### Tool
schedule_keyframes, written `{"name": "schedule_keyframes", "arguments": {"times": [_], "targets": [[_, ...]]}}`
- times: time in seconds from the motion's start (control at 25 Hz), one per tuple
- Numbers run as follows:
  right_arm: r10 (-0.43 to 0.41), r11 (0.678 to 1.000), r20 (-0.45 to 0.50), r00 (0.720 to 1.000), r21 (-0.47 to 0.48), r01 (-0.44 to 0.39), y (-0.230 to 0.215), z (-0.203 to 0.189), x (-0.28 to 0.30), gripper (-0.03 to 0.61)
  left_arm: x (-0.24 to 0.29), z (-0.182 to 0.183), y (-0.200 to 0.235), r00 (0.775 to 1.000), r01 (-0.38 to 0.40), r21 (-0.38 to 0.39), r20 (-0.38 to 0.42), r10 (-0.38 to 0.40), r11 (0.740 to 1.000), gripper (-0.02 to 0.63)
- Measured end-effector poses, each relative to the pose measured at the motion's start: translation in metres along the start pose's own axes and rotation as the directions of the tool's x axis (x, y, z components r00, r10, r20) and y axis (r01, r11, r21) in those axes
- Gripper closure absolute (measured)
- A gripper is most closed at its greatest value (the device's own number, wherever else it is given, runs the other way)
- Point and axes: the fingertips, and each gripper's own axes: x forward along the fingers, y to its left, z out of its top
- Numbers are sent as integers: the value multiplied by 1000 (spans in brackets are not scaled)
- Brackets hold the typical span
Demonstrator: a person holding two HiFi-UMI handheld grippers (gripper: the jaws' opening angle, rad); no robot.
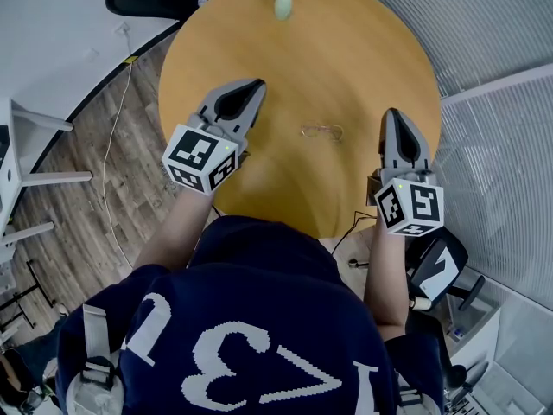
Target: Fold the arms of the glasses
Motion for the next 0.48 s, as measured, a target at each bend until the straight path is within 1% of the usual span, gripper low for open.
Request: {"name": "schedule_keyframes", "arguments": {"times": [0.48], "targets": [[12, 1000, 14, 1000, 8, -12, 8, 1, -4, 554, -3, 0, -5, 1000, 5, 0, 10, -5, 1000, 595]]}}
